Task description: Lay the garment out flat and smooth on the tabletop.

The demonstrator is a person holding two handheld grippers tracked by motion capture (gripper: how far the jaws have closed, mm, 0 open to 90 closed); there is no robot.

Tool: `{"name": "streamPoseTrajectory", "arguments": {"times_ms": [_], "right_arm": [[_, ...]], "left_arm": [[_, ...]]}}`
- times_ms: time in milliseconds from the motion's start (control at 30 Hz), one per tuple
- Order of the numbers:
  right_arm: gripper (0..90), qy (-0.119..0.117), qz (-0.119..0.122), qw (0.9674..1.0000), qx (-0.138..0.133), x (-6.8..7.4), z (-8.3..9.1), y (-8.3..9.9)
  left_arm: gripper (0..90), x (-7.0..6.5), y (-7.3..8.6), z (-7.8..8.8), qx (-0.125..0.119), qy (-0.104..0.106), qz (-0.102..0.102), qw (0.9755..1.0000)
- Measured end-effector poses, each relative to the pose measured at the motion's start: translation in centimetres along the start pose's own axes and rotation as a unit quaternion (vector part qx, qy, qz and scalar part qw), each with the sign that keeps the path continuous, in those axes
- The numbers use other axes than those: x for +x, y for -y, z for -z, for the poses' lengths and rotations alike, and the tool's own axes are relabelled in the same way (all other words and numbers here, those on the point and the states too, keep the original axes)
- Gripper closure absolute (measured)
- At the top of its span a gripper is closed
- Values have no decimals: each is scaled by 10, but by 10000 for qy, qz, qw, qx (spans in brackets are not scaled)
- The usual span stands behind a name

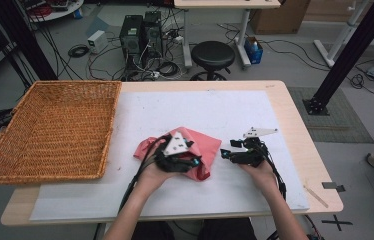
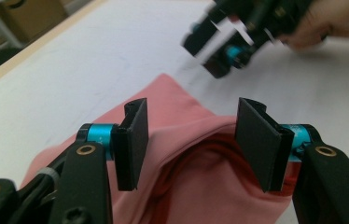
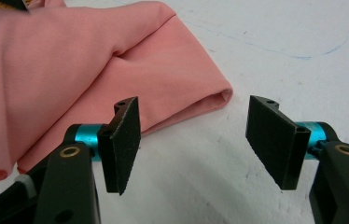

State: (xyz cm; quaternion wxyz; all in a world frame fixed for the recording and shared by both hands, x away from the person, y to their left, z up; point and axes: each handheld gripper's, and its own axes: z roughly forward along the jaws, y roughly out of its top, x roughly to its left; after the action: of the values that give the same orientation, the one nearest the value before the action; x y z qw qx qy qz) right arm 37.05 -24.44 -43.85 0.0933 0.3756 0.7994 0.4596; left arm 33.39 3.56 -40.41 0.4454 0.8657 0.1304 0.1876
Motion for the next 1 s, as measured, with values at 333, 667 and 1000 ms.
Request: {"name": "streamPoseTrajectory", "arguments": {"times_ms": [333,667,1000], "right_arm": [[365,-161,8,9999,25,1,0,4],[380,-672,764,9932,567,45,-37,0],[860,9,936,9948,393,25,-11,-11]], "left_arm": [[874,49,9,33,-491,-1207,1111,9852],[759,94,54,74,-743,-3096,2981,8999],[575,69,86,77,-577,-2735,3385,8985]]}}
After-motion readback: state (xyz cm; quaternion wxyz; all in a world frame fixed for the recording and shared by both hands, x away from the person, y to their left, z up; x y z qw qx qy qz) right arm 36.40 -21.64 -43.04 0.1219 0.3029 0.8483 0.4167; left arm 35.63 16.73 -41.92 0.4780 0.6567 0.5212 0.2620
